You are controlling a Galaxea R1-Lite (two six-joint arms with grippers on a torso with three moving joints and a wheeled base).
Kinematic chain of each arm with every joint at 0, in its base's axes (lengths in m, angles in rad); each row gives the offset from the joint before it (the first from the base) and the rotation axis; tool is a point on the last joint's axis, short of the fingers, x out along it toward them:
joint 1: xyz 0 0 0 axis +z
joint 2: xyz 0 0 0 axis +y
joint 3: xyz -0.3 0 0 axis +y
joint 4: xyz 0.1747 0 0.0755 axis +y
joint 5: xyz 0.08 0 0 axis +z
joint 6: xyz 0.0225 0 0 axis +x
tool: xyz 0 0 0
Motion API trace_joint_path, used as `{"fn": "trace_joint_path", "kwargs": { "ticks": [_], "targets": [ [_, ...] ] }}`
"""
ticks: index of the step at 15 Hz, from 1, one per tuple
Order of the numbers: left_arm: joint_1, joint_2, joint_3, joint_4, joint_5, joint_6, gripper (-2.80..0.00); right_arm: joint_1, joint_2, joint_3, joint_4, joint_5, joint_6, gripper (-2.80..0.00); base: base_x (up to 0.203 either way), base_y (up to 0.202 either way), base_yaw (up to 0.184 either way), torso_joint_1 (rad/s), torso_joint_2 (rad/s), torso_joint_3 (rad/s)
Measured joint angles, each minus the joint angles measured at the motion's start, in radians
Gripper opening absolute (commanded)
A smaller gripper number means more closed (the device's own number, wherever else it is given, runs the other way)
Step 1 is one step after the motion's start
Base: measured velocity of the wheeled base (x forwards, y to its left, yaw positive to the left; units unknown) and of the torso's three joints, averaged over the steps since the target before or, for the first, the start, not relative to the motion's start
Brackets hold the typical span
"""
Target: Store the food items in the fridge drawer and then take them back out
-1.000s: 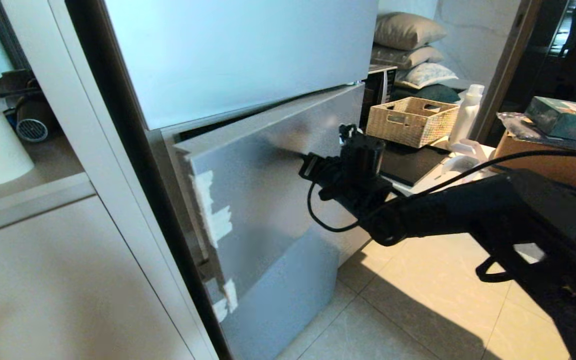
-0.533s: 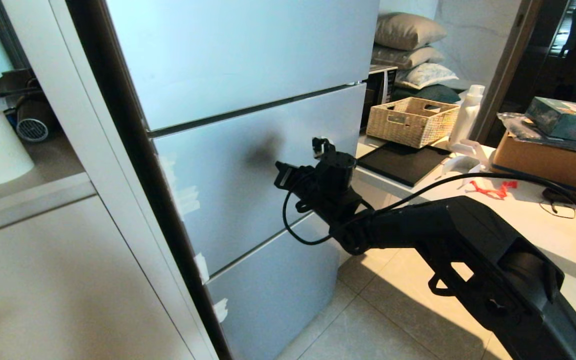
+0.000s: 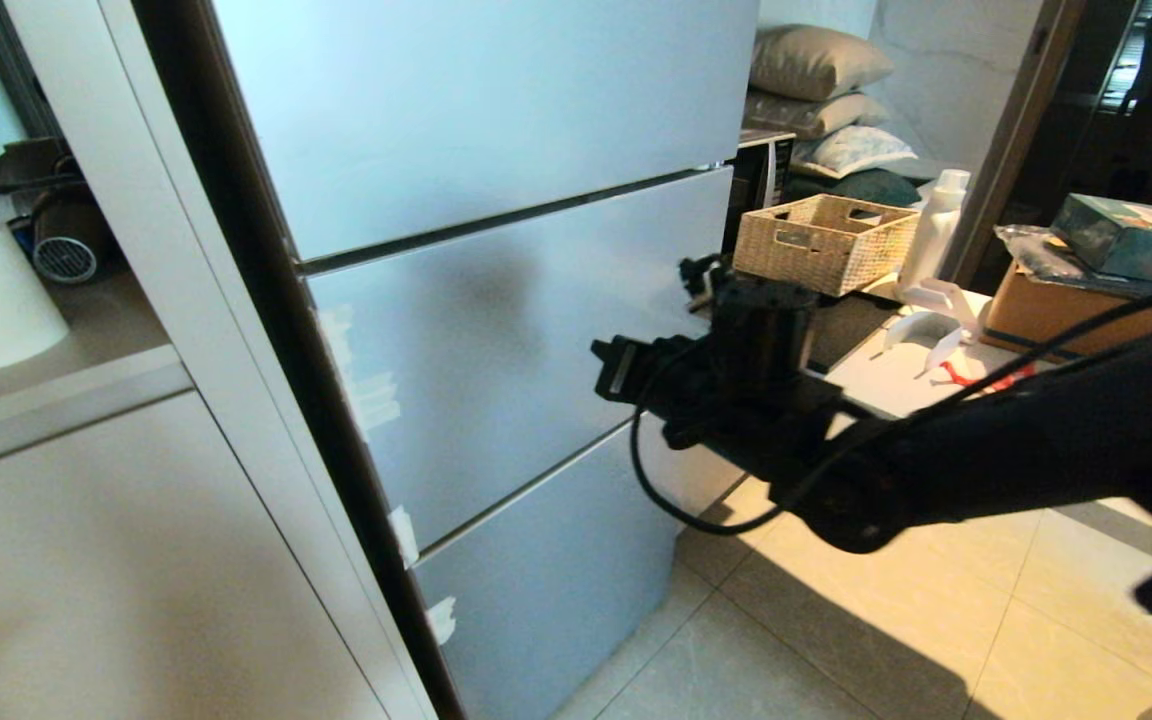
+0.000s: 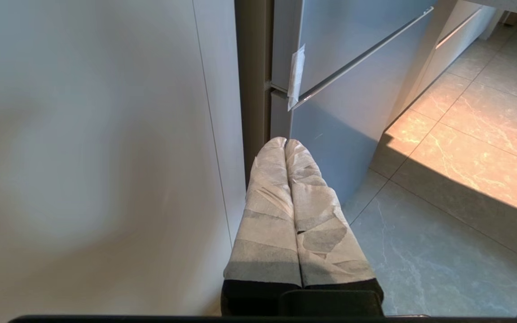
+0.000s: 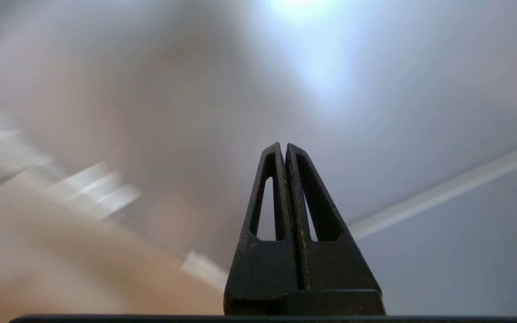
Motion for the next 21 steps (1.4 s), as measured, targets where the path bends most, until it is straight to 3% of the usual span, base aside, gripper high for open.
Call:
{"fn": "trace_joint_path", "kwargs": {
  "ticks": [5, 7, 9, 11, 13, 17, 21],
  "targets": [
    [0.0, 0.0, 0.0, 0.0, 0.0, 0.0, -2.8, -0.034, -0.685, 0.57, 0.072, -0.018, -0.053, -2.8, 0.0, 0.0, 0.0, 0.0, 0.0, 0.0],
    [0.0, 0.0, 0.0, 0.0, 0.0, 0.0, -2.8, -0.107, -0.907, 0.727, 0.133, -0.044, -0.064, -2.8, 0.0, 0.0, 0.0, 0.0, 0.0, 0.0],
    [0.0, 0.0, 0.0, 0.0, 0.0, 0.0, -2.8, -0.254, -1.082, 0.884, 0.19, -0.04, -0.096, -2.8, 0.0, 0.0, 0.0, 0.0, 0.0, 0.0],
    [0.0, 0.0, 0.0, 0.0, 0.0, 0.0, -2.8, -0.431, -1.243, 0.994, 0.257, 0.013, -0.172, -2.8, 0.0, 0.0, 0.0, 0.0, 0.0, 0.0],
    [0.0, 0.0, 0.0, 0.0, 0.0, 0.0, -2.8, -0.529, -1.424, 1.083, 0.328, 0.066, -0.257, -2.8, 0.0, 0.0, 0.0, 0.0, 0.0, 0.0],
    [0.0, 0.0, -0.001, 0.0, 0.0, 0.0, -2.8, -0.618, -1.79, 1.214, 0.541, 0.102, -0.433, -2.8, 0.0, 0.0, 0.0, 0.0, 0.0, 0.0],
    [0.0, 0.0, 0.0, 0.0, 0.0, 0.0, -2.8, -0.654, -2.008, 1.259, 0.802, 0.037, -0.52, -2.8, 0.0, 0.0, 0.0, 0.0, 0.0, 0.0]
  ]
}}
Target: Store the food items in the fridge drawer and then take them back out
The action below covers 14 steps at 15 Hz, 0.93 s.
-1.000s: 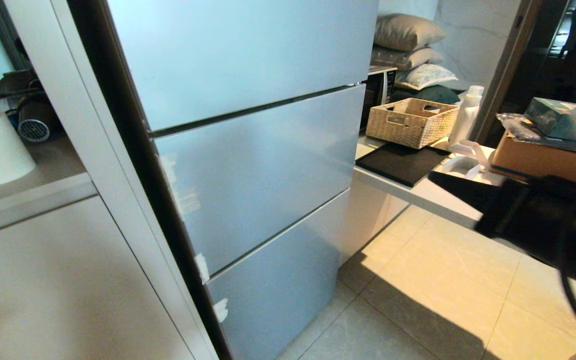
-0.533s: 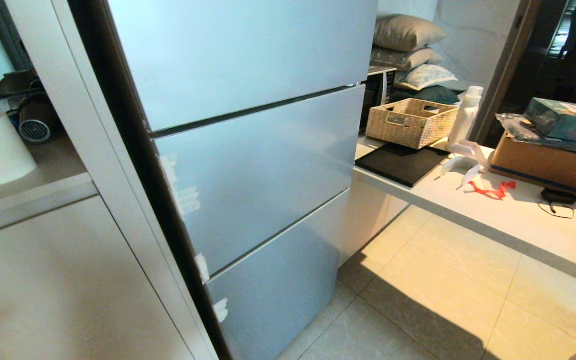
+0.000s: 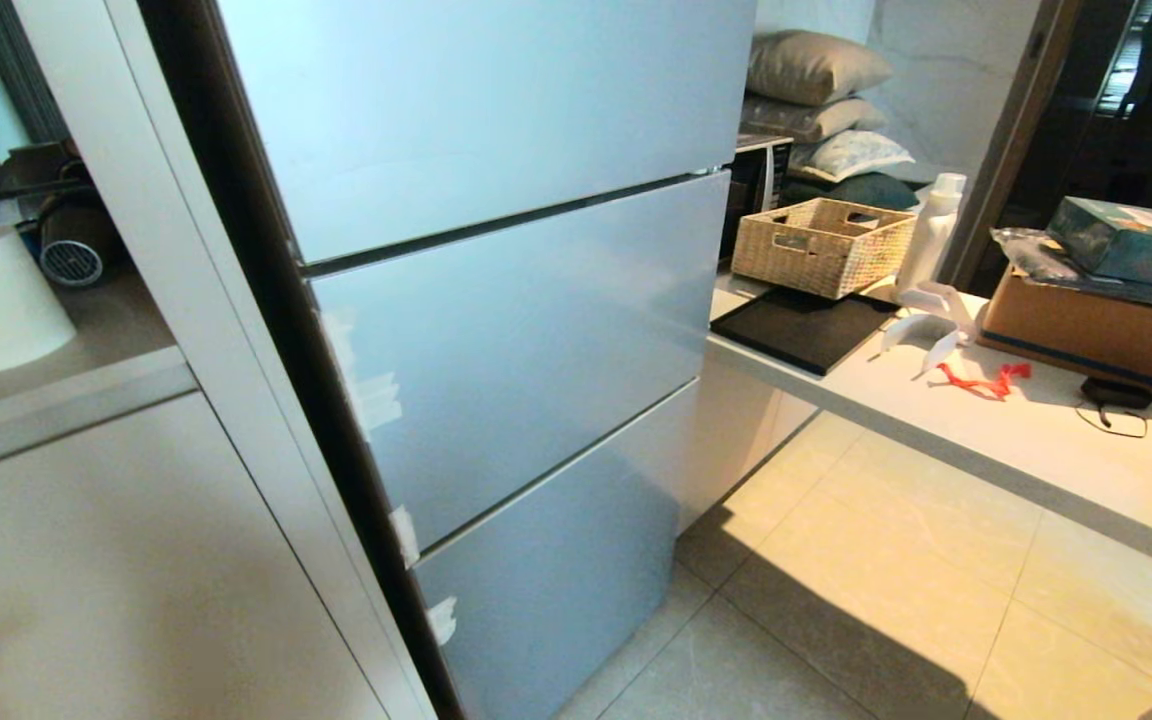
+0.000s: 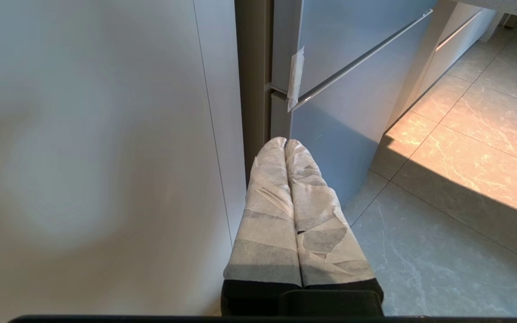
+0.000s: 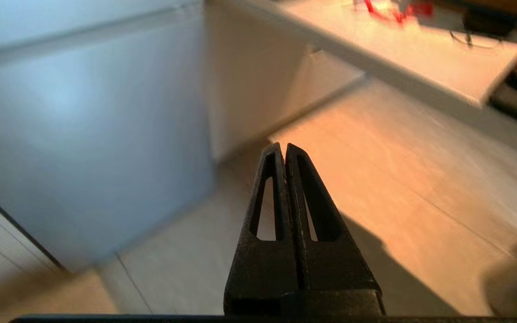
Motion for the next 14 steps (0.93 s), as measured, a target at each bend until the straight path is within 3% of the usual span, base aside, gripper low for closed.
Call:
{"fn": "trace_joint_path", "kwargs": {
  "ticks": [14],
  "targets": [
    [0.0, 0.0, -0.001, 0.0, -0.001, 0.0, -2.8, -0.006, -0.054, 0.006, 0.005, -0.012, 0.083, -2.8, 0.0, 0.0, 0.0, 0.0, 0.0, 0.0]
  ]
}}
